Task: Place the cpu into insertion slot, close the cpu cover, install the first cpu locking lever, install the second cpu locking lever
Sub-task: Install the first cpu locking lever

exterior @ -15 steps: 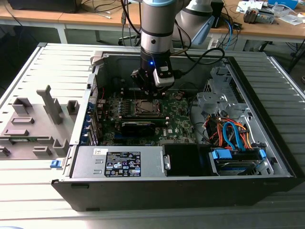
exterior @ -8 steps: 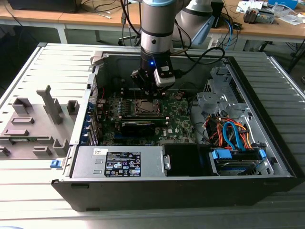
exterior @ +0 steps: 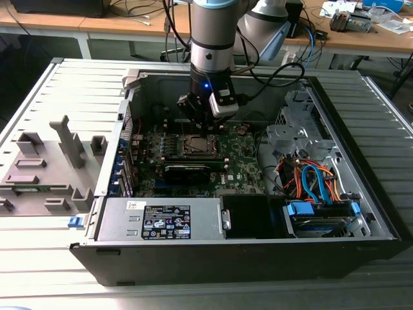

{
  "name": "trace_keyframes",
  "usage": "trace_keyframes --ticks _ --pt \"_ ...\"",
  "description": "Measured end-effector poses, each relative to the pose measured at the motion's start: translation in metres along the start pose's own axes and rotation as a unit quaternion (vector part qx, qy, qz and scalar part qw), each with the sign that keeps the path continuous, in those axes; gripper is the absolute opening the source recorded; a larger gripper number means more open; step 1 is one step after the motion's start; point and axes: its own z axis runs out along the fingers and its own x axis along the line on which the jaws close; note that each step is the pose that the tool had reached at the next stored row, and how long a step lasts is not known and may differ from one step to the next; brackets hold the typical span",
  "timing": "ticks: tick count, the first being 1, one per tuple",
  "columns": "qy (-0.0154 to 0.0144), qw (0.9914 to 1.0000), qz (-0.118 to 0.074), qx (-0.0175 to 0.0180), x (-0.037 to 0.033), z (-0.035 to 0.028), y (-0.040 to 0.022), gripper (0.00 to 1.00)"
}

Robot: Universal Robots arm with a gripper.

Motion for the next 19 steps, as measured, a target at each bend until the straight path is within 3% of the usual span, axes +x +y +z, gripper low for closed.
trace_keyframes --ticks 12,19 --pt "-0.0008 0.99961 -0.028 -0.0002 0.0 0.0 0.0 0.11" --pt "-0.0017 0.99827 -0.059 -0.0008 0.0 0.0 0.0 0.11"
